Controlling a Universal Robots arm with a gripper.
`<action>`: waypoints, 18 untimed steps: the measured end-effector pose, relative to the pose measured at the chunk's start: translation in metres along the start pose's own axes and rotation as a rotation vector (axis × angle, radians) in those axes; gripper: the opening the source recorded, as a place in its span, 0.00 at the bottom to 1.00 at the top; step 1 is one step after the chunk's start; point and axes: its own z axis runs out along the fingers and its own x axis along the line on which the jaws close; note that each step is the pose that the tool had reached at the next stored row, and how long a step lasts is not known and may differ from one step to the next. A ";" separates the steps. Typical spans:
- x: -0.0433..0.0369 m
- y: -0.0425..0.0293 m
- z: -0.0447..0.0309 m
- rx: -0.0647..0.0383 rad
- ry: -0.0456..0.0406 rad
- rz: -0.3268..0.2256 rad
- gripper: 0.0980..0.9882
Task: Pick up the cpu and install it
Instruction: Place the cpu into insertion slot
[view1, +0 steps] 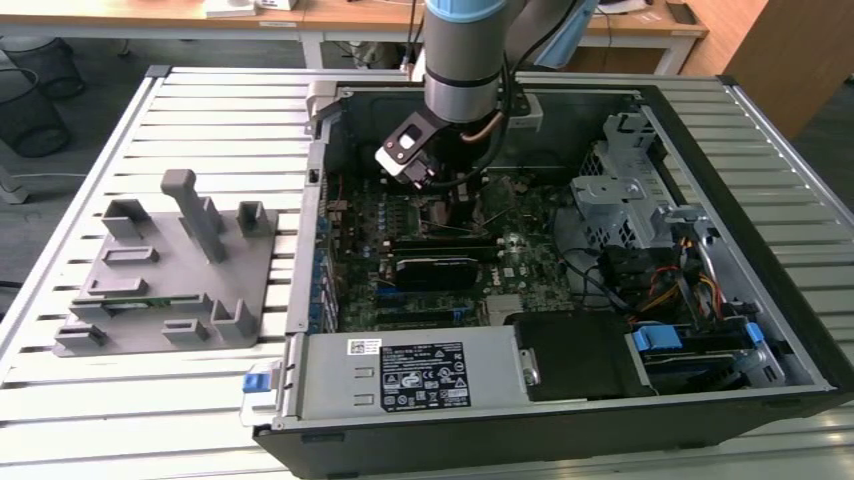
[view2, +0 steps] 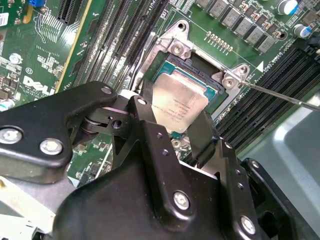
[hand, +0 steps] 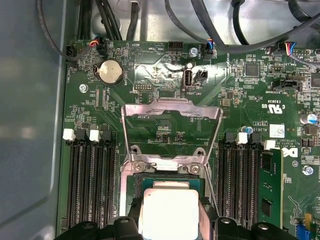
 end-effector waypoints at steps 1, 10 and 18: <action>0.0000 0.0000 0.0001 0.000 -0.0002 0.000 0.48; 0.0024 -0.0002 0.0007 0.000 0.0001 0.001 0.48; 0.0024 -0.0013 0.0032 0.000 -0.0001 0.002 0.48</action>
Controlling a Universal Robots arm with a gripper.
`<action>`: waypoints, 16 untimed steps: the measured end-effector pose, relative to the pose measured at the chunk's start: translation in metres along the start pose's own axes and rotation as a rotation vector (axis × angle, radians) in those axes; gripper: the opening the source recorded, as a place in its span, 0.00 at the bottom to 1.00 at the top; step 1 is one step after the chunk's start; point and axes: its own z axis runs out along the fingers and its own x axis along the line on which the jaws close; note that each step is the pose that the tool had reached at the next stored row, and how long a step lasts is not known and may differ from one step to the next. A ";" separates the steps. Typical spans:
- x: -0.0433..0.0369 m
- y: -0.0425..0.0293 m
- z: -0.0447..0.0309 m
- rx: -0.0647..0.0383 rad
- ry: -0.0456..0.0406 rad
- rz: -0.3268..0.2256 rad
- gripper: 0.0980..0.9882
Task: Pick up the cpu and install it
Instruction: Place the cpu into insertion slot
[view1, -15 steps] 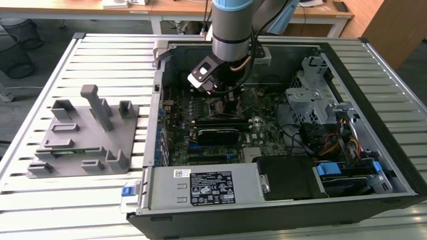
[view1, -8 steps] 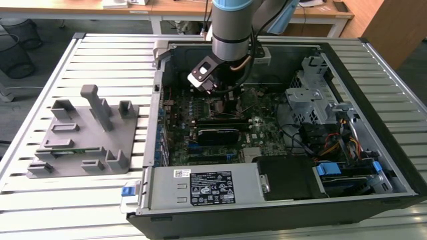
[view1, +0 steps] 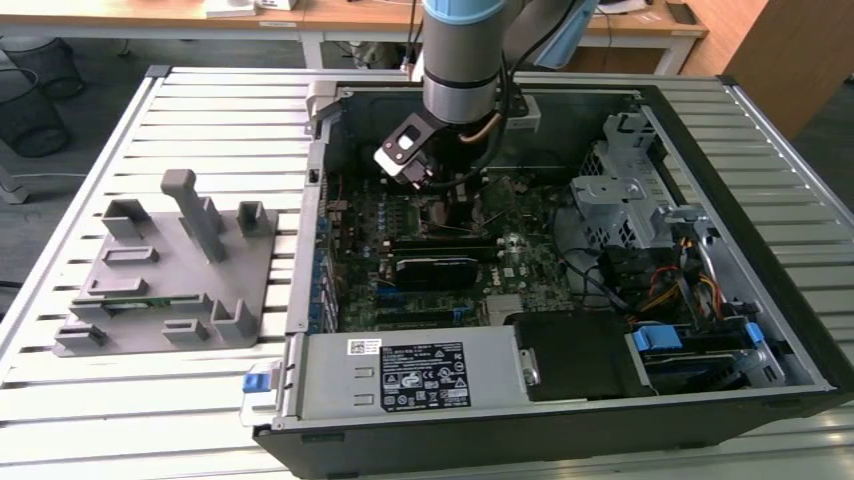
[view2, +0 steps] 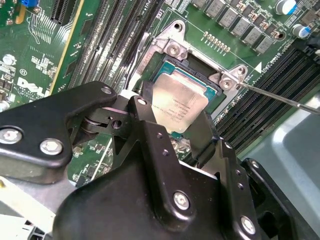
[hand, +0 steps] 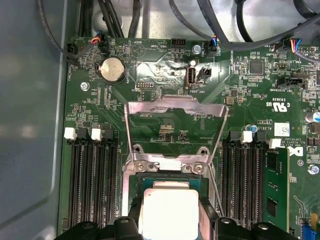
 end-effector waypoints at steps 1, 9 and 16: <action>0.0000 0.0000 0.0004 0.000 0.0000 0.001 0.48; 0.0000 -0.0001 0.0018 0.000 -0.0002 0.002 0.48; 0.0000 -0.0001 0.0020 0.000 0.0002 0.002 0.50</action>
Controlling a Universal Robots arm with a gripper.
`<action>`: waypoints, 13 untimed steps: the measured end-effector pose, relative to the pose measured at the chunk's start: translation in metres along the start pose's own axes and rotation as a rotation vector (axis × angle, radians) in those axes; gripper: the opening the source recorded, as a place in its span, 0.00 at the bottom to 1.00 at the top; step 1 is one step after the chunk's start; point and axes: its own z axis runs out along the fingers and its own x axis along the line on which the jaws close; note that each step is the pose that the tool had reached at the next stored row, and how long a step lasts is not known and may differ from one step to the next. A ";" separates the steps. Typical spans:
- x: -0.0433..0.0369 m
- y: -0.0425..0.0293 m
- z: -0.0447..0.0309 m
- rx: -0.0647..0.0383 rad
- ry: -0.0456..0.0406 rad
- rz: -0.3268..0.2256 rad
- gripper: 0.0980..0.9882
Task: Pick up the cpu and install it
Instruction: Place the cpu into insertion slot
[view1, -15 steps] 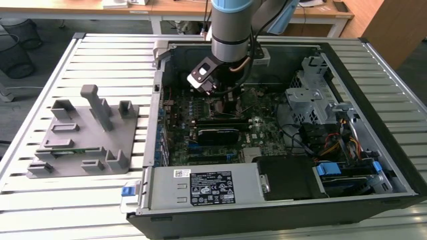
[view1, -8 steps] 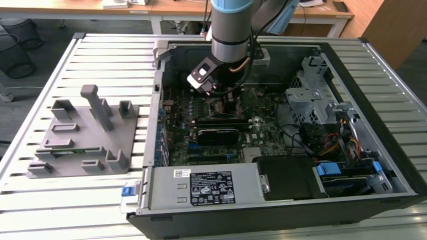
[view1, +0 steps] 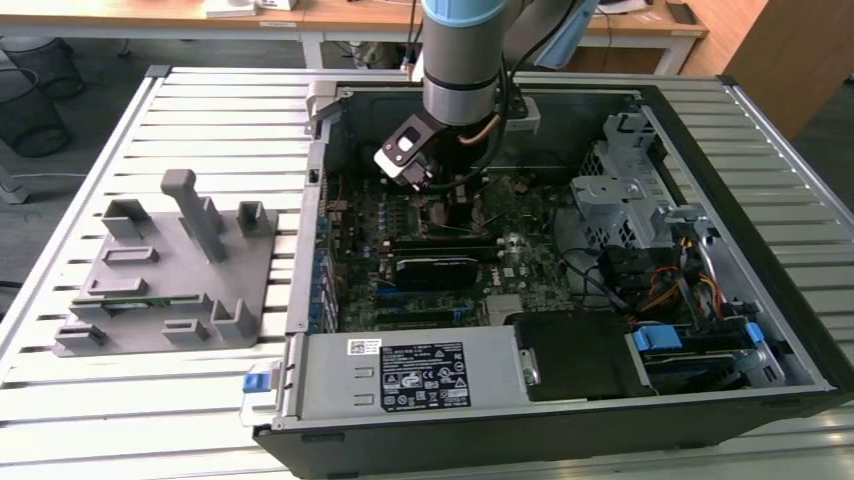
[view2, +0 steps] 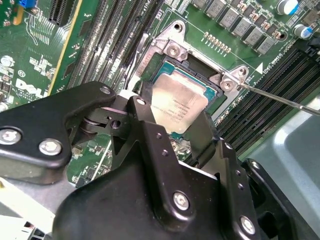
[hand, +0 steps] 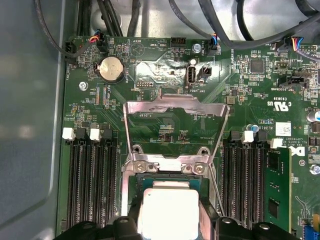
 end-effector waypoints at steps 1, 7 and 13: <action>0.0000 0.0000 0.0000 0.000 -0.0001 0.000 0.50; -0.0001 0.0000 -0.0010 0.000 -0.0005 0.000 0.56; 0.0000 0.0003 -0.0070 0.000 -0.0002 0.000 0.56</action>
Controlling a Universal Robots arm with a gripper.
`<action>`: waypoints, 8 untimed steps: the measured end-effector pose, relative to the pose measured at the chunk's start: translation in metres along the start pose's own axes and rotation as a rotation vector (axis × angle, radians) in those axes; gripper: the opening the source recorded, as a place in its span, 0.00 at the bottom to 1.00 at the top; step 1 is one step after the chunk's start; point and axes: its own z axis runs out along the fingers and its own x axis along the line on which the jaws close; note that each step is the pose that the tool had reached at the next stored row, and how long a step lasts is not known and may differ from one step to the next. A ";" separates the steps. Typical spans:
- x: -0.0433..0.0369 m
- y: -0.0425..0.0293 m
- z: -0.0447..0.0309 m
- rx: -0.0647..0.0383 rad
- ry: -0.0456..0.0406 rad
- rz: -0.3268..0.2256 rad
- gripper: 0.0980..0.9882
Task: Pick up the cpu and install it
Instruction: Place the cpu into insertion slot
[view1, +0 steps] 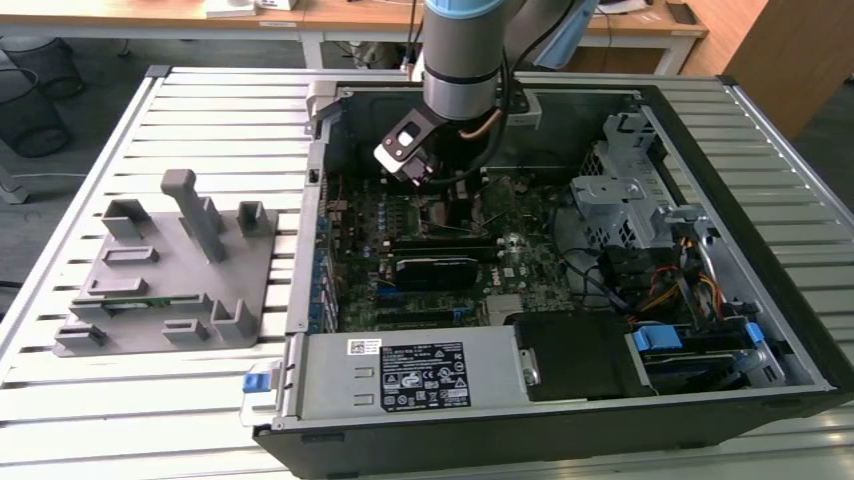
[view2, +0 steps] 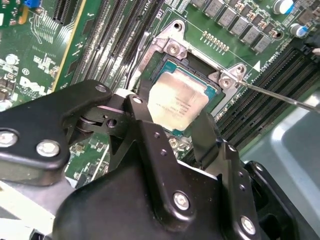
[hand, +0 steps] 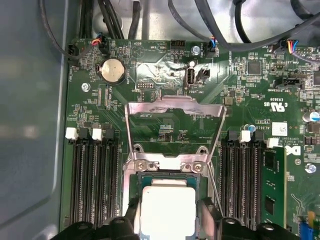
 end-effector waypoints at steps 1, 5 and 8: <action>0.0000 0.0001 -0.0018 0.000 -0.0001 0.000 0.48; 0.0001 0.0003 -0.0062 0.000 0.0000 0.000 0.35; 0.0001 0.0005 -0.0100 0.000 -0.0001 0.000 0.22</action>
